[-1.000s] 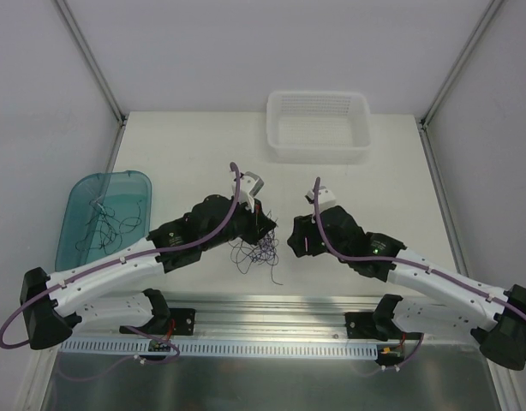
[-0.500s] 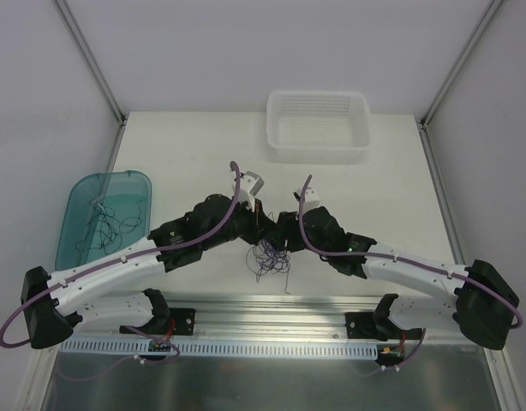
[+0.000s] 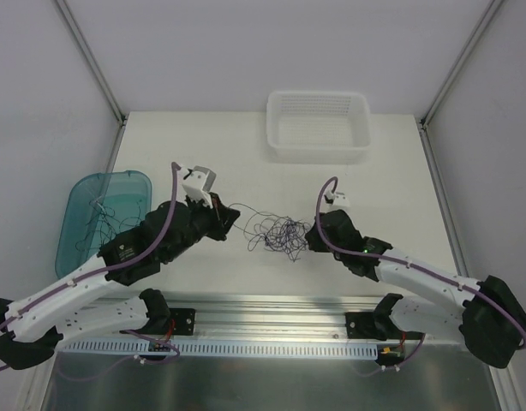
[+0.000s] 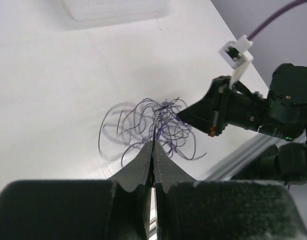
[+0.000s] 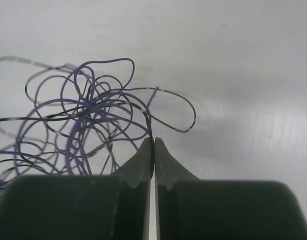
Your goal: Untangle the cables
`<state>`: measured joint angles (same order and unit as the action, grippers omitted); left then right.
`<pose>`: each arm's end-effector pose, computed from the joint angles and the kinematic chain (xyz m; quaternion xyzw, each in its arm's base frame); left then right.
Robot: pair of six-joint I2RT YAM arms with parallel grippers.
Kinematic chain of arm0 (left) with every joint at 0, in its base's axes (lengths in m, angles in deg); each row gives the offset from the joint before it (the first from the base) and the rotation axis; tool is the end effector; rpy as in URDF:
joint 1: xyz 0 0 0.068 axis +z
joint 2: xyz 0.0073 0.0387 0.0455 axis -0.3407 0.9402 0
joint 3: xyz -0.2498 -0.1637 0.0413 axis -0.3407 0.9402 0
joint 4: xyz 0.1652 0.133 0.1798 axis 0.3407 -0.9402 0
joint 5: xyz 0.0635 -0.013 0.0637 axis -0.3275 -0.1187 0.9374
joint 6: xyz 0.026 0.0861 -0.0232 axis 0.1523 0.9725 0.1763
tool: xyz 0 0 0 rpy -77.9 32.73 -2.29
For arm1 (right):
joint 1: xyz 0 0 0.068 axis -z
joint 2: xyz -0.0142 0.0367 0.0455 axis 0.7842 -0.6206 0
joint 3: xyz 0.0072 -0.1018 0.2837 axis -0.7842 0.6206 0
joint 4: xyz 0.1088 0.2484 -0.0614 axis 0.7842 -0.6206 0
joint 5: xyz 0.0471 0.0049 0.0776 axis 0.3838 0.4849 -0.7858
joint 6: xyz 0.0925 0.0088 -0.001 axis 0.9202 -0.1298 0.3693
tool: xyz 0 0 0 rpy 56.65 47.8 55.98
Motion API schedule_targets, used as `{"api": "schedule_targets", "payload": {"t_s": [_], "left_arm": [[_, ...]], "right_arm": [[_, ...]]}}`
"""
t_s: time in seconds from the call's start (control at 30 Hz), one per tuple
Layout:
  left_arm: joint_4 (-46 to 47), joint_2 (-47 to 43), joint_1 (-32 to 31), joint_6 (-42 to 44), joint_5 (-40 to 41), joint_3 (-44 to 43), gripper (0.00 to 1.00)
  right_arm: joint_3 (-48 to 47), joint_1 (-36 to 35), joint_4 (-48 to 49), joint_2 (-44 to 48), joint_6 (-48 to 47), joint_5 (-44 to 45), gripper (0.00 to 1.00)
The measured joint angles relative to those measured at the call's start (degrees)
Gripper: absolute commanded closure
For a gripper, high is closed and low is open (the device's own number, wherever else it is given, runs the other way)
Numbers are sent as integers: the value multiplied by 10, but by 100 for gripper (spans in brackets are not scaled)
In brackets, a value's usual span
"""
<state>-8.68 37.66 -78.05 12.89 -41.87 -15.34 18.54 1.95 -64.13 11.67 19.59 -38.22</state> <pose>0.1378 -0.1735 0.3856 0.1157 0.7579 -0.3349 0.5478 0.1925 0.1932 0.1999 -0.1286 0.8631 0.1940 0.4482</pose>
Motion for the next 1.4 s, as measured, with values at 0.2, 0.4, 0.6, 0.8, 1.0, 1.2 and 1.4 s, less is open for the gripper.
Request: {"api": "schedule_targets", "payload": {"t_s": [0.2, 0.4, 0.6, 0.8, 1.0, 1.2, 1.4], "left_arm": [[-81, -50, 9, -2, 89, -46, 100], [-163, -73, 51, -9, 161, -80, 100], [-209, -73, 86, -22, 171, -79, 100], [-199, -18, 87, -35, 97, -68, 100], [-125, 37, 87, -57, -19, 12, 100], [-91, 29, 87, -86, -69, 34, 100], [-67, -20, 86, -117, -72, 34, 100]], "right_arm": [[5, 95, -94, 84, 3, 50, 99], [5, 196, -193, 139, -6, 77, 99], [-15, 260, -252, 151, -23, 64, 98], [-57, 251, -269, 131, -56, -9, 40], [-103, 138, -263, 122, -58, -51, 30], [-139, -2, -174, 54, -28, -57, 31], [-137, -73, -28, -57, 11, -61, 31]]}}
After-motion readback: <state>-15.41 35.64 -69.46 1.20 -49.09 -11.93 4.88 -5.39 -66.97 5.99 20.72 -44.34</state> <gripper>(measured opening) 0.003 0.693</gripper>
